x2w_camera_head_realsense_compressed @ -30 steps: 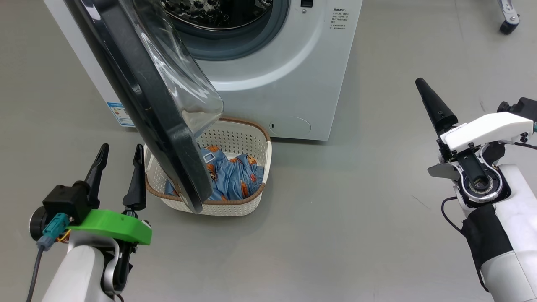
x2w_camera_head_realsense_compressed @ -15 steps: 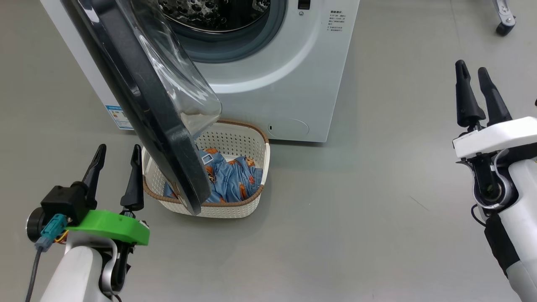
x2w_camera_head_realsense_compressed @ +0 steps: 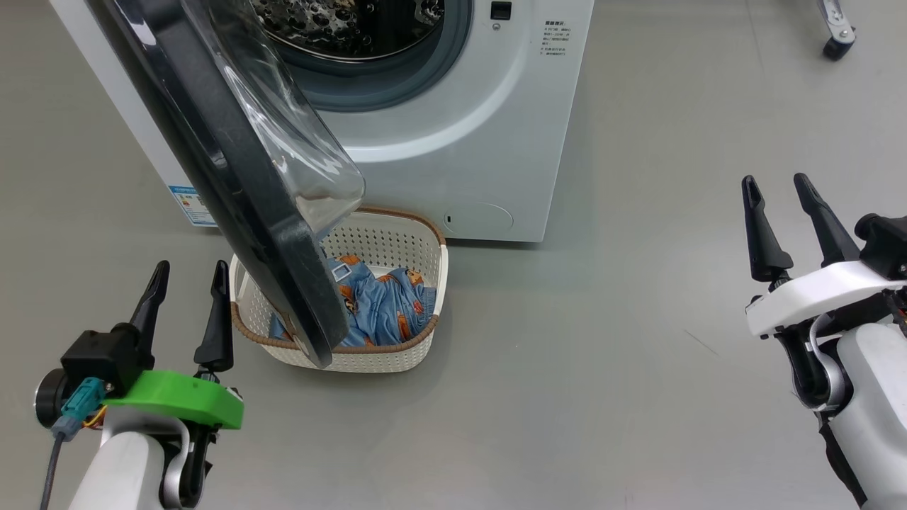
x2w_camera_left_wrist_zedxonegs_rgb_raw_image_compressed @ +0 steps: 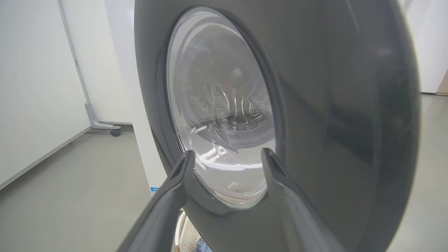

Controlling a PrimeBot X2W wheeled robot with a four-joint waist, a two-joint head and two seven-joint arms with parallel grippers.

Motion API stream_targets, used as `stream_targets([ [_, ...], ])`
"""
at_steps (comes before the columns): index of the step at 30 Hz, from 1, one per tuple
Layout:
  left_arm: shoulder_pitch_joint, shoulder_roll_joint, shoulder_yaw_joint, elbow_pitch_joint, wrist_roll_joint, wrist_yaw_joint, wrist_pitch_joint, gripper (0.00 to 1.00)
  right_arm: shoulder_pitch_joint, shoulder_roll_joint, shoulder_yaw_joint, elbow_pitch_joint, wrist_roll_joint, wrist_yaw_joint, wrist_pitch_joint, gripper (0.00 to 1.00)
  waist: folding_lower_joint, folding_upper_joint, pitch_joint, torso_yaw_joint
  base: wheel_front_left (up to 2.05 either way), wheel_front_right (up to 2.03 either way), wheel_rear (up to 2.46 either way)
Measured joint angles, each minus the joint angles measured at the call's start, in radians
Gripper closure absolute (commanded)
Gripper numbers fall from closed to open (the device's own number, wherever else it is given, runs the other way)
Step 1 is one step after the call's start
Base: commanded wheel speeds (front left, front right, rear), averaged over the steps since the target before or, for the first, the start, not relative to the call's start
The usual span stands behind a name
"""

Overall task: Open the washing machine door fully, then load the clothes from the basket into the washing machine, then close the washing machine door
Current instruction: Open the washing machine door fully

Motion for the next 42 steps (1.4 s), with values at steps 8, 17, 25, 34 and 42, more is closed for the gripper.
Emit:
stream_targets([
  [8, 0.019, -0.005, 0.022, -0.003, 0.010, 0.000, 0.000, 0.00, 0.058, 0.049, -0.075, -0.083, -0.093, -0.059, 0.001, 0.00, 0.0000, 0.0000, 0.014, -0.016, 0.00, 0.00, 0.00],
  [17, 0.024, -0.022, 0.036, -0.008, 0.016, 0.000, 0.000, 0.00, 0.166, 0.081, -0.107, -0.116, -0.156, -0.072, 0.001, 0.00, 0.0000, 0.0000, 0.017, -0.021, 0.00, 0.00, 0.00],
  [25, 0.040, -0.038, 0.059, -0.010, 0.016, 0.000, 0.000, 0.00, 0.228, 0.093, -0.119, -0.142, -0.214, -0.072, 0.001, 0.00, 0.0000, 0.0000, 0.019, -0.020, 0.00, 0.00, 0.00],
  [34, 0.045, -0.042, 0.070, -0.010, 0.037, 0.000, 0.000, 0.00, 0.258, 0.120, -0.151, -0.167, -0.266, -0.086, 0.001, 0.00, 0.0000, 0.0000, 0.019, -0.023, 0.00, 0.00, 0.00],
  [42, 0.046, -0.042, 0.058, -0.011, 0.059, 0.000, 0.000, 0.00, 0.275, 0.128, -0.158, -0.165, -0.297, -0.091, 0.001, 0.00, 0.0000, 0.0000, 0.020, -0.023, 0.00, 0.00, 0.00],
])
